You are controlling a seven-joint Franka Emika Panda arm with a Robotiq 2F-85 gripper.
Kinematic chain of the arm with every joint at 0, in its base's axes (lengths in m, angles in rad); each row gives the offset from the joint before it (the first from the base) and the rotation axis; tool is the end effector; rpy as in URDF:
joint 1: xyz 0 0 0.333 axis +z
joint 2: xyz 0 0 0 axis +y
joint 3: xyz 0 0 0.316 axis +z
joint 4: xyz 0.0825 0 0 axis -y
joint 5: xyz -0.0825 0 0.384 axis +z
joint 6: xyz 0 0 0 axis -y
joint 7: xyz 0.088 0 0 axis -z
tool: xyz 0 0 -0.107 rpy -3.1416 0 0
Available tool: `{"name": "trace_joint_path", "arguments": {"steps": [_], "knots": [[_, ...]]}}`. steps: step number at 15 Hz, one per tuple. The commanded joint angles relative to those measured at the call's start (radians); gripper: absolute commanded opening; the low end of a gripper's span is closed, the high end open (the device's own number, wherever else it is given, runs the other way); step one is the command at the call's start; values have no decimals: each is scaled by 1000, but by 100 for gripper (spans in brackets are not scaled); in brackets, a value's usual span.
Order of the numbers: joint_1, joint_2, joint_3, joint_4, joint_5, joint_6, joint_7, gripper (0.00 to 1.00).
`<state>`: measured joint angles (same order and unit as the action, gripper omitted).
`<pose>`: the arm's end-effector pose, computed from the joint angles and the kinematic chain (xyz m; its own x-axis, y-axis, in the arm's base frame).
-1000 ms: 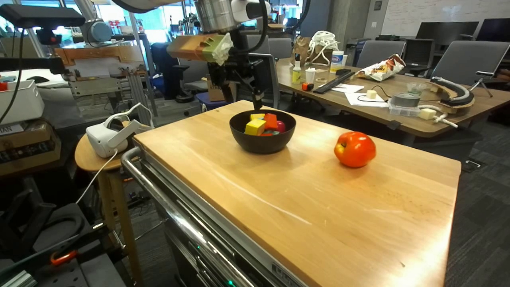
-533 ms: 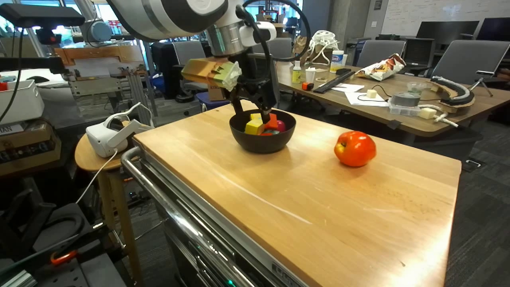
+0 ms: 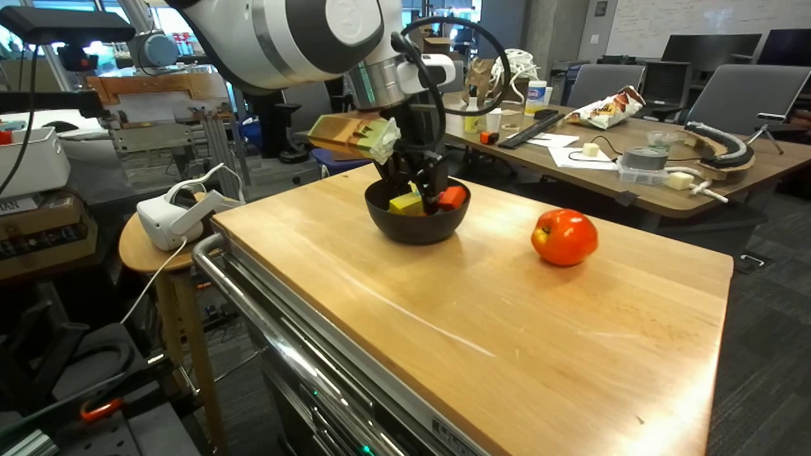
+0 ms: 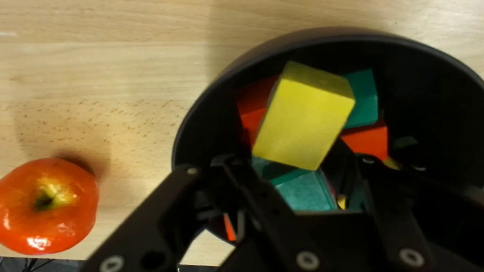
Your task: Remove the blocks from the black bowl
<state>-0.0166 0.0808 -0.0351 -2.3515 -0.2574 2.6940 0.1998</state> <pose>0.5320 -0.0191 0.3224 0.9634 -0.0160 0.2675 -0.0491 -0.9918 0.1178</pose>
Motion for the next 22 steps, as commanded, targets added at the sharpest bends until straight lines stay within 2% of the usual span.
{"name": "trace_joint_path", "arguments": {"steps": [1,5,6,7,10,11,12,14,16,18,20,21,22], "knots": [[8,7,-4,32,24,-34,14,17],[19,-38,34,48,202,-93,-22,11],[24,-55,47,55,255,-107,-34,15],[30,-69,55,61,286,-100,-30,14],[49,-102,75,86,331,-86,-12,16],[51,-104,74,89,280,-69,20,17],[45,-98,70,84,166,-17,91,42],[30,-82,63,92,14,-9,190,44],[20,-47,49,115,-76,-46,284,59],[20,-18,33,128,-105,-72,338,75],[21,12,16,142,-69,-88,344,91],[22,27,7,151,-59,-88,349,97],[21,43,-2,161,-35,-89,346,100]]}}
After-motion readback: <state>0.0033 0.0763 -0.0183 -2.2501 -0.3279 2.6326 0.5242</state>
